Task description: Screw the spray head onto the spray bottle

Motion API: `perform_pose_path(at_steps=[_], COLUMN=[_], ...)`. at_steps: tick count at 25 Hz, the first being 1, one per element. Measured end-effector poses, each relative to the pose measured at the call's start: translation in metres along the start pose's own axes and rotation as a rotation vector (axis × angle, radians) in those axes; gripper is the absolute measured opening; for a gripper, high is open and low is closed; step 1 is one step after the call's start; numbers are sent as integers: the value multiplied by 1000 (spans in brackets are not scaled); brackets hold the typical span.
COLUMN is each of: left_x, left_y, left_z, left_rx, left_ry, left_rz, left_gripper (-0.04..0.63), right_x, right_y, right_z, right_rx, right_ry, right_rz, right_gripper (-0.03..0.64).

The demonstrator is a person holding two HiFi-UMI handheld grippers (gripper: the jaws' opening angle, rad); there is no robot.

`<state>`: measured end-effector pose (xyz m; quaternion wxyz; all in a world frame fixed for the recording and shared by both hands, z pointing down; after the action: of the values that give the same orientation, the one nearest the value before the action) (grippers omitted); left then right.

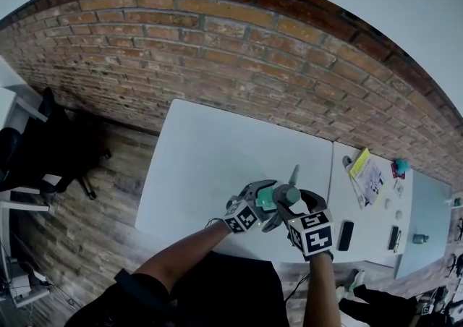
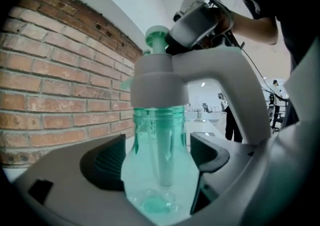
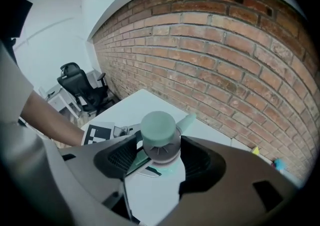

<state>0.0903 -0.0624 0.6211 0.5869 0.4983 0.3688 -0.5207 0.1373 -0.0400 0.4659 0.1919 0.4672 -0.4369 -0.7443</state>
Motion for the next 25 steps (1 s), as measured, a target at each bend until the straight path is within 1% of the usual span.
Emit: perform_pose_path(at_steps=[4,8,12,18,23,25], left_x=[-3,-1,0,5,0,-3], left_y=[1,0,-2,-4,-1,0], left_z=[-1,-2,-2,-1,-1,0], left_rx=[17,7,-3,12,-1,5], left_ry=[0,-18,-21,-1,-21,-10], left_rz=[-2,-2,-9,-31,-18,-17], left_gripper=[397,396,394,394,394,394], right_x=[2,3,4,8,8,9], right_y=[4,6,10,17,19,20], right_z=[-1,-4,-6,-10,-13,-14], right_rx=[-10,33,107,239,360,403], right_ry=[-27,-113,-248,-451,-651,-712], right_rz=[12,28,46,62,68,69], right_gripper=[264,264,263,264,264,264])
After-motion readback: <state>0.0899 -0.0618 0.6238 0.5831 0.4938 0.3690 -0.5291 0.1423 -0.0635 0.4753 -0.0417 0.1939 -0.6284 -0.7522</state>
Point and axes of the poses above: the fingertips, and each gripper's own axes: y forward along the fingers, z to its left, x out of its top, the point moved 7 cm from there along -y, backward along the fingers, and after that the axes turned 15 degrees about -y, right-handed, at the moved point
